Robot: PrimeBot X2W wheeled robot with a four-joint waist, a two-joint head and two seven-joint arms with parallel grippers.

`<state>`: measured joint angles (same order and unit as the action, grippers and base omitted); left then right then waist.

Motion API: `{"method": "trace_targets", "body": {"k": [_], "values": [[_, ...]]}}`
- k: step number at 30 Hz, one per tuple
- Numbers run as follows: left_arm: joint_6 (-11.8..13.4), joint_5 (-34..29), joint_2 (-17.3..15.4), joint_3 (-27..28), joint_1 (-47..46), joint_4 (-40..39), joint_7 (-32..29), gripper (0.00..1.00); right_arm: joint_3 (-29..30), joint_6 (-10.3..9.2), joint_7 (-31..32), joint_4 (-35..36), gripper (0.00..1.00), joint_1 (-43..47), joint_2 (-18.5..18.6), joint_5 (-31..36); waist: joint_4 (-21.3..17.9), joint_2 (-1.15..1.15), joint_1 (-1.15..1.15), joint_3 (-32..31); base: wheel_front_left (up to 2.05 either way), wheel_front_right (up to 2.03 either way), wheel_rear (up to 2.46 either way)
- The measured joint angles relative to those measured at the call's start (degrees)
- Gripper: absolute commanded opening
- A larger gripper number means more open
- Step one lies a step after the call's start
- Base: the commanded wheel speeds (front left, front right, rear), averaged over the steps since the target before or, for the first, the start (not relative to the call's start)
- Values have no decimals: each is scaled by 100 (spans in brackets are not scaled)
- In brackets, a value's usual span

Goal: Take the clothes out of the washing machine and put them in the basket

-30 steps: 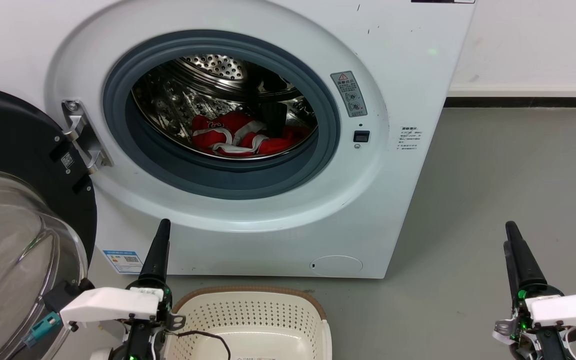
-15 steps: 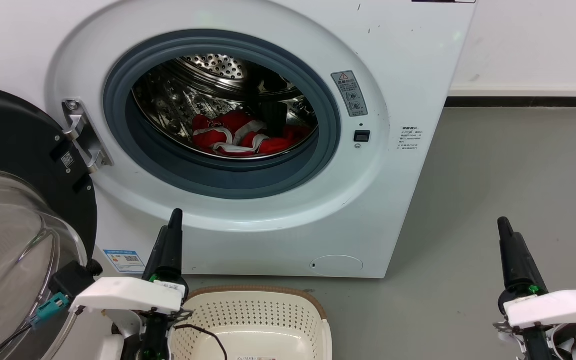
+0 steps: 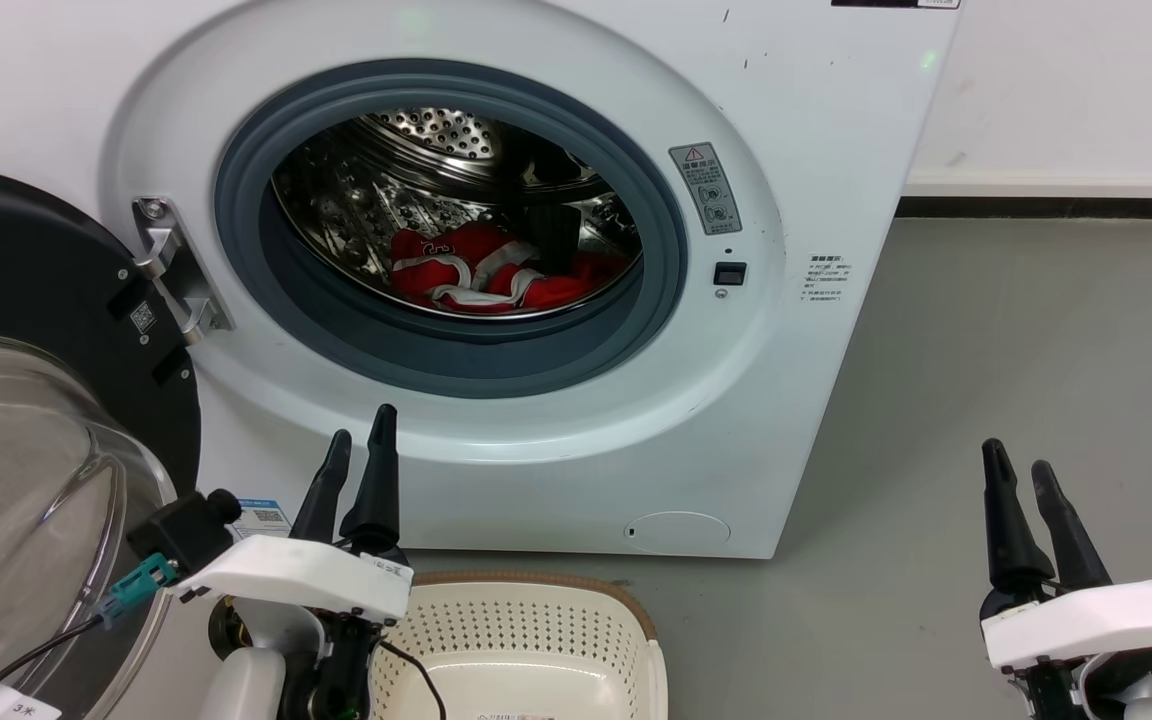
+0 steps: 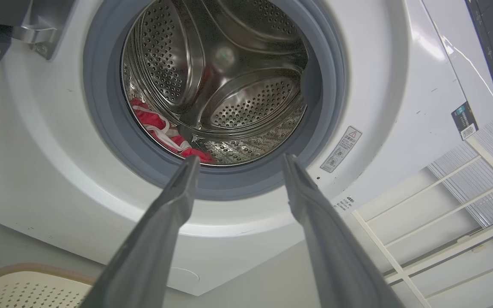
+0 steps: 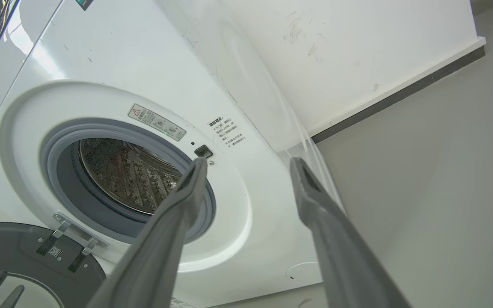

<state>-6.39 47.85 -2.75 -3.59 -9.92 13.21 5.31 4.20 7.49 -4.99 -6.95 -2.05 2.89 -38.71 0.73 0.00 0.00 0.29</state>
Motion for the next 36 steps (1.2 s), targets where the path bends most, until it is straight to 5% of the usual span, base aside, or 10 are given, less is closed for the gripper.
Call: {"method": "trace_targets", "body": {"k": [36], "values": [[143, -2476, -4, -360, -310, 388, 547, 100, 18, 0, -55, 314, 100, 213, 0, 2446, 114, 0, 0, -21, 0, 0, 0]]}}
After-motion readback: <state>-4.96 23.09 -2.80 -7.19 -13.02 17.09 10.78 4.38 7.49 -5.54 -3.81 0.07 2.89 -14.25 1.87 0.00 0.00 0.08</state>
